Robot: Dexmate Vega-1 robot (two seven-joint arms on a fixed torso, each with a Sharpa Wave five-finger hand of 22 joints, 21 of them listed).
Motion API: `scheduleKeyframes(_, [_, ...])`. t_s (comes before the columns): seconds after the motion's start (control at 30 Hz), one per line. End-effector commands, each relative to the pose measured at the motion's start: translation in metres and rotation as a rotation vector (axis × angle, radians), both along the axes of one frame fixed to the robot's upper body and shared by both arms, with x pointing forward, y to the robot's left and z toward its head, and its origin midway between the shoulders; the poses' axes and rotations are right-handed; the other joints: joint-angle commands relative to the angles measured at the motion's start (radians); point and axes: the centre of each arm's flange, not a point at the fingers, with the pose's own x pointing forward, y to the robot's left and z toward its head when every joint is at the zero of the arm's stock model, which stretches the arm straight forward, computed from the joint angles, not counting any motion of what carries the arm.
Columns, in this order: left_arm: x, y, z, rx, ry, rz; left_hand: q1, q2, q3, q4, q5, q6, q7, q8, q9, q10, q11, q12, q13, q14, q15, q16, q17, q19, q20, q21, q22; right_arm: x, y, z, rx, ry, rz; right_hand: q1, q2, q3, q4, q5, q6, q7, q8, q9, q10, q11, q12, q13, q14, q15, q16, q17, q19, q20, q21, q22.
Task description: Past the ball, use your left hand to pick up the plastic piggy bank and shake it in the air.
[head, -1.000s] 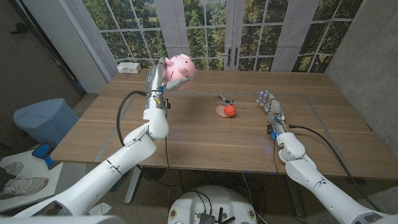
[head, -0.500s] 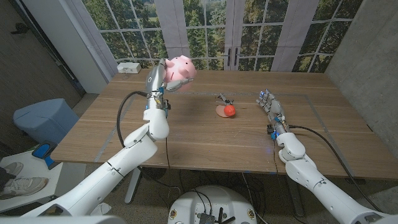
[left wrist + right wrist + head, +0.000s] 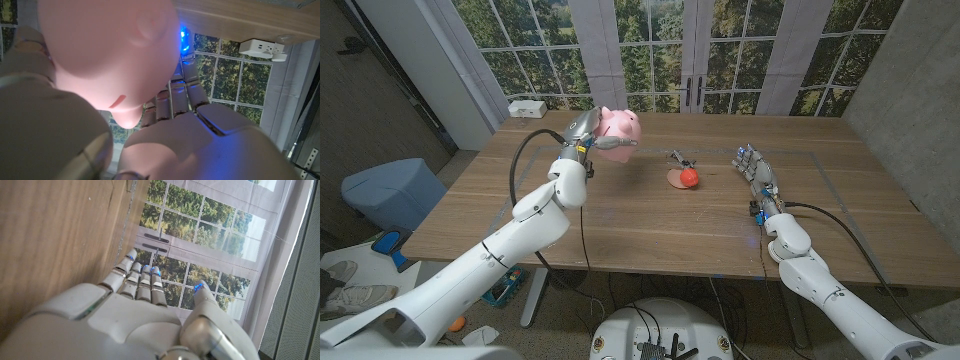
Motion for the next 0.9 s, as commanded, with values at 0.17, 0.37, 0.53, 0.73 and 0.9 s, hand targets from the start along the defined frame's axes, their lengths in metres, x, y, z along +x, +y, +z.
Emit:
scheduleKeyframes(0.17, [0.004, -0.001, 0.004, 0.07, 0.163, 0.016, 0.413, 0.406, 0.088, -0.004, 0.008, 0.481, -0.243, 0.007, 0.031, 0.44, -0.428, 0.001, 0.031, 0.381, -0.488, 0.007, 0.007, -0.123, -0.23, 0.012, 0.0, -0.002, 0.001, -0.001, -0.002, -0.001, 0.0, -0.004, -0.004, 0.001, -0.005, 0.0, 0.007, 0.001, 0.001, 0.002, 0.007, 0.002, 0.003, 0.002, -0.001, 0.0, 0.004, 0.002, 0.002, 0.003, -0.001, 0.004])
scheduleKeyframes(0.37, [0.002, 0.001, 0.002, 0.047, 0.117, 0.007, 0.414, 0.406, 0.089, -0.003, 0.008, 0.479, -0.242, 0.006, 0.032, 0.439, -0.428, -0.001, 0.03, 0.382, -0.488, 0.008, 0.009, -0.124, -0.23, 0.013, 0.0, -0.002, 0.001, -0.001, -0.004, 0.0, -0.002, -0.004, -0.004, 0.001, -0.005, 0.0, 0.007, 0.0, 0.001, 0.002, 0.007, 0.0, 0.003, 0.002, -0.001, -0.001, 0.004, 0.001, 0.001, 0.004, -0.001, 0.004])
scheduleKeyframes(0.53, [-0.001, 0.003, -0.002, -0.006, -0.004, -0.011, 0.414, 0.407, 0.09, -0.003, 0.008, 0.48, -0.244, 0.006, 0.032, 0.44, -0.428, -0.002, 0.032, 0.381, -0.488, 0.006, 0.008, -0.126, -0.23, 0.015, 0.0, -0.002, 0.001, -0.001, 0.0, 0.001, -0.005, -0.004, -0.004, 0.001, -0.005, 0.001, 0.007, 0.0, 0.001, 0.002, 0.007, -0.001, 0.002, 0.002, 0.0, 0.0, 0.005, 0.001, 0.001, 0.003, -0.001, 0.004])
scheduleKeyframes(0.73, [-0.005, 0.007, -0.007, -0.076, -0.165, -0.031, 0.413, 0.407, 0.09, -0.003, 0.008, 0.481, -0.245, 0.006, 0.033, 0.441, -0.428, -0.003, 0.033, 0.383, -0.488, 0.006, 0.009, -0.127, -0.23, 0.016, 0.0, -0.002, 0.0, -0.001, 0.004, 0.003, -0.008, -0.004, -0.004, 0.001, -0.005, 0.001, 0.008, 0.001, 0.002, 0.002, 0.006, -0.003, 0.002, 0.002, 0.0, 0.001, 0.005, 0.001, 0.002, 0.004, -0.001, 0.004])
scheduleKeyframes(0.9, [-0.008, 0.009, -0.013, -0.138, -0.273, -0.043, 0.414, 0.407, 0.09, -0.003, 0.007, 0.48, -0.249, 0.007, 0.034, 0.44, -0.429, -0.007, 0.031, 0.378, -0.488, 0.001, 0.006, -0.129, -0.231, 0.017, 0.0, -0.001, 0.0, 0.001, 0.002, 0.003, -0.007, -0.004, -0.004, 0.001, -0.005, 0.001, 0.007, 0.001, 0.001, 0.002, 0.007, -0.002, 0.003, 0.002, -0.001, 0.0, 0.005, 0.001, 0.002, 0.003, -0.001, 0.004])
